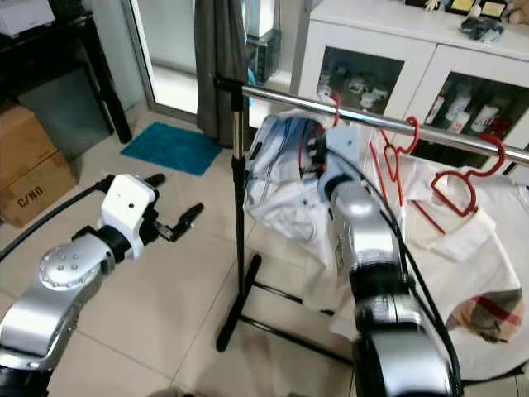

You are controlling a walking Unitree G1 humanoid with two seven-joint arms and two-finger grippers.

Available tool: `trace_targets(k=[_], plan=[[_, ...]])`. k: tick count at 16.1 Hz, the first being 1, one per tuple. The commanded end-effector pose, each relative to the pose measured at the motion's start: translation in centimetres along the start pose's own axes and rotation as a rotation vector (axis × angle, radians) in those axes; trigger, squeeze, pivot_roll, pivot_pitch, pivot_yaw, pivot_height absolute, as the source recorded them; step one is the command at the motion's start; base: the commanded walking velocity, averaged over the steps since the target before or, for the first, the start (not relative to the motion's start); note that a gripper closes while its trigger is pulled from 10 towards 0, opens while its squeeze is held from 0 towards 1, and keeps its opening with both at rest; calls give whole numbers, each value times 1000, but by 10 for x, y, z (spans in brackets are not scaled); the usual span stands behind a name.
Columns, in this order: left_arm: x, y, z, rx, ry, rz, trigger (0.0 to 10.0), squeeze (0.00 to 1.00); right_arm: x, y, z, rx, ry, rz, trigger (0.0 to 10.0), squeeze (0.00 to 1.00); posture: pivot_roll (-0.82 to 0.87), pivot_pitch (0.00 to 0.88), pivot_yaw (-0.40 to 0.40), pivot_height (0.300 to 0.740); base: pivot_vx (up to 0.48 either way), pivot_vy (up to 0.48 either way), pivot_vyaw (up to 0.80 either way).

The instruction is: Hang hanger

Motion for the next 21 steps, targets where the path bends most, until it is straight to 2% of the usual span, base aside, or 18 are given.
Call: trace_targets(k=[1,3,5,8,10,21], plan=[[1,-3,1,-7,11,14,10000,0,-6,18,6,65,37,13,0,0,-13,0,-24,740,0,0,0],[2,-5,1,-17,20,33,10000,0,-3,9,18,54,24,19,0,0,-11,0,-28,740,0,0,0],[3,-8,0,-27,26,50,10000,0,-1,-4,35,41,6,70,0,0,-13,0,-28,740,0,0,0],[5,-10,0,-33,23,63,10000,0,-2,-15,52,-4,25,15,0,0,-19,0,-30,740,0,0,0],[5,-11,0,-37,20,58,10000,0,-5,-19,61,-9,32,11,0,0,-20,0,-32,740,0,0,0],[7,-10,-1,-30,14,51,10000,0,-11,-14,68,-17,42,9,0,0,-23,0,-33,740,0,0,0]])
Point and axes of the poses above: a point about 5 cm out from each wrist's last joint towards the gripper, its own z axis pointing back from the gripper into the wrist, its own y axis along the axis of the wrist's last joint, x = y × z, the point moved 3 cm from there along -z, pointing out of the wrist towards the gripper, and after that the axes turned 11 degrees about -z, right-handed, at the moved point
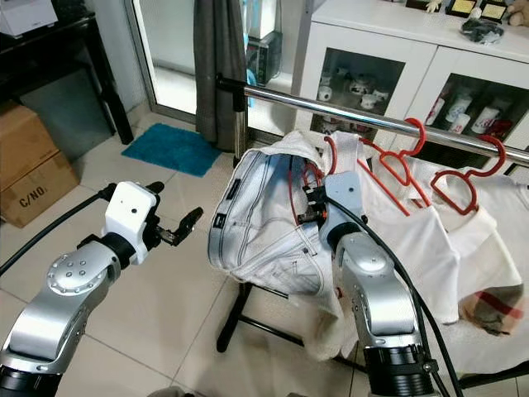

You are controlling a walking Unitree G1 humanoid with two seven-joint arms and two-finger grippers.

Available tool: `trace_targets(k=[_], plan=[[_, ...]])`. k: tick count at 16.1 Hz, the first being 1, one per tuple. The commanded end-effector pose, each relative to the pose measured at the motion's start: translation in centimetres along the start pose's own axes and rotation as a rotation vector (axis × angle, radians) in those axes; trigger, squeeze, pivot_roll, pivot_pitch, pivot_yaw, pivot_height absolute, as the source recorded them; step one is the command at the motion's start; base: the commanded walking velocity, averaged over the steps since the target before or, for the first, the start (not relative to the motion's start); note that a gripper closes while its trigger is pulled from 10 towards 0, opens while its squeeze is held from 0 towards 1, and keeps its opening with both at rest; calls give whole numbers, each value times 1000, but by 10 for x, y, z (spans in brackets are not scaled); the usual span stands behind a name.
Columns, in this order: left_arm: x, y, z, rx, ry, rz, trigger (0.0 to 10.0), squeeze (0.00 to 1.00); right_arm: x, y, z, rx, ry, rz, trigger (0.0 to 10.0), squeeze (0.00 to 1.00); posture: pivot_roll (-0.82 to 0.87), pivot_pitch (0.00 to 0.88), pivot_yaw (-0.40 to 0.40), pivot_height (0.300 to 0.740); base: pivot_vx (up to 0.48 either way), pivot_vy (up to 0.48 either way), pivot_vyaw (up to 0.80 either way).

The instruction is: Hang hanger

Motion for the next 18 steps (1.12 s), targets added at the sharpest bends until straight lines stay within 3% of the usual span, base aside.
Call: trace_targets(k=[1,7,18], plan=[[0,0,-1,0,-2,-6,10000,0,-1,14,4,56,8,1,0,0,-23,0,-35,740,0,0,0],[1,-1,0,-4,-3,-6,10000,0,-2,15,4,50,10,1,0,0,-22,0,-38,740,0,0,0],[1,-2,-1,-23,-7,-28,10000,0,-5,17,5,48,28,10,0,0,-25,0,-37,740,-227,0,0]])
Point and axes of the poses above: a point about 5 cm out from each wrist's last joint towards the gripper, its own z axis pointing back from the gripper into the wrist, its own y axis along the axis of the wrist's last joint, x = y × z, the point moved 3 cm from there along -z, pointing out of the wrist towards the gripper, and after that the axes turned 11 degrees about -z, right-handed, at the moved point
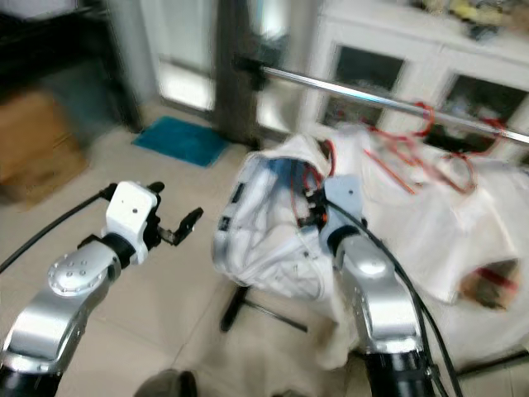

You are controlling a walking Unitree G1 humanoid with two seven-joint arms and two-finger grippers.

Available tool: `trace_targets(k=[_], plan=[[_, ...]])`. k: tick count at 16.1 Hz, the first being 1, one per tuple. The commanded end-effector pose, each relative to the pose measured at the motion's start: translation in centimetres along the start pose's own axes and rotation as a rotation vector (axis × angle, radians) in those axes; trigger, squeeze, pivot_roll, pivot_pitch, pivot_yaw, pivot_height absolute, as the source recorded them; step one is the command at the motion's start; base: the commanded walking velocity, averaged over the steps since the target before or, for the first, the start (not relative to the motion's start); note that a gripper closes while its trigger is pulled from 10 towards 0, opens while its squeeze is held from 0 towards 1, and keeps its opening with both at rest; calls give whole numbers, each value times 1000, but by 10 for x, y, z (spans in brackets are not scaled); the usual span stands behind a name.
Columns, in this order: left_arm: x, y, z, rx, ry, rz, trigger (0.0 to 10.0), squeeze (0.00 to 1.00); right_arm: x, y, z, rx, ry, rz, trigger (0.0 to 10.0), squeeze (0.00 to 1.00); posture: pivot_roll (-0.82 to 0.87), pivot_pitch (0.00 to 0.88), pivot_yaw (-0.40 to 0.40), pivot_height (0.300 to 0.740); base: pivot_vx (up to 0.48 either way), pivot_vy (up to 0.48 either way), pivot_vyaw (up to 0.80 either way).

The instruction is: Hang hanger

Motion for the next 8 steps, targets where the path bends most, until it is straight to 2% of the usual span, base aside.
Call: trace_targets(k=[1,2,3,4,6,7,8], plan=[[-1,1,-2,-7,-4,-23,10000,0,-5,16,1,62,38,2,0,0,-25,0,-37,740,0,0,0],[-5,-1,-4,-9,-3,-27,10000,1000,-13,20,3,70,110,-6,0,0,-20,0,-39,740,0,0,0],[-6,-1,-5,-9,-2,-32,10000,1000,-15,20,3,71,125,-7,0,0,-20,0,-39,740,0,0,0],[-16,-1,-9,-20,22,-125,10000,1000,-24,27,7,85,223,-30,0,0,-18,0,-37,740,0,0,0],[-26,-5,-13,-55,46,-220,10000,1000,-28,32,11,96,284,-25,0,0,-18,0,-34,740,0,0,0],[-35,-10,-16,-90,75,-280,10000,831,-31,36,14,106,323,-27,0,0,-19,0,-32,740,0,0,0],[-44,-20,-19,-144,95,-363,10000,0,-36,41,18,121,384,-37,0,0,-25,0,-23,740,0,0,0]])
Point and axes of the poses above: a point about 5 cm out from each wrist's last joint towards the gripper, its own z axis pointing back from the gripper into the wrist, its own y axis along the axis of the wrist's last joint, x = y × z, the point moved 3 cm from there along -z, pointing out of the wrist towards the gripper, and after that the axes turned 11 degrees about -z, right-handed, at the moved point
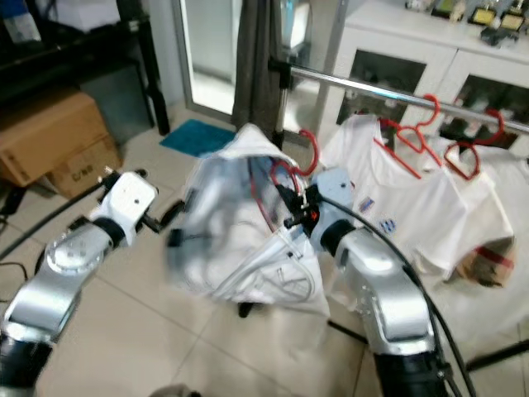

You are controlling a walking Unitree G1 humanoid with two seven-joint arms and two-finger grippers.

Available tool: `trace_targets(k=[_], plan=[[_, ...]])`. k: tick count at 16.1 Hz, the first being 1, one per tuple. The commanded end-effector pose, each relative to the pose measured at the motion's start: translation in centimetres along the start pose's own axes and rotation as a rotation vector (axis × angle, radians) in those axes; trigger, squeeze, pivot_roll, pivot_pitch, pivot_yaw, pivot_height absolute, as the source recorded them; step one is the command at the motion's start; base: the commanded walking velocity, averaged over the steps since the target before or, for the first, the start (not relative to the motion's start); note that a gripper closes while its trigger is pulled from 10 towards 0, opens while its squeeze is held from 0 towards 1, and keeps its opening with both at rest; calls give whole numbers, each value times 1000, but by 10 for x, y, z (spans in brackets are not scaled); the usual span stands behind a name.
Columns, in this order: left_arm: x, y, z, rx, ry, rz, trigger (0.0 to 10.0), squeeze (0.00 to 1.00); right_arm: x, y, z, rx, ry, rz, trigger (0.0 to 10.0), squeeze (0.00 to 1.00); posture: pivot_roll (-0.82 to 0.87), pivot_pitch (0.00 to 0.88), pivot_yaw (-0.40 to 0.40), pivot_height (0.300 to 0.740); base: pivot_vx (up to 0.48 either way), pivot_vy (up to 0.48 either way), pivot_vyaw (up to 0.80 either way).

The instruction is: Hang hanger

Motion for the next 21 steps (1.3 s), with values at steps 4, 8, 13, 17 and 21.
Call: trace_targets(k=[4,8,13,17,21], plan=[[17,-16,-10,2,-92,91,1882,0,-20,26,9,88,160,7,0,0,-34,0,-15,740,0,0,0],[25,-8,-15,70,-126,219,0,0,-23,28,11,88,194,9,0,0,-44,0,-10,740,0,0,0],[33,-4,-18,127,-176,300,0,0,-24,29,13,85,205,12,0,0,-49,0,-11,740,0,0,0],[39,0,-20,153,-217,340,0,0,-25,29,13,85,212,16,0,0,-55,0,-8,740,0,0,0],[41,-1,-21,146,-239,376,0,0,-26,30,13,85,220,20,0,0,-60,0,-6,740,0,0,0]])
Point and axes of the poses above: a point about 5 cm out from each wrist's last joint towards the gripper, its own z axis pointing back from the gripper into the wrist, its own y axis along the axis of the wrist's last joint, x = y × z, the point moved 3 cm from there along -z, pointing out of the wrist towards the gripper, and after that the axes turned 11 degrees about -z, right-handed, at the moved point
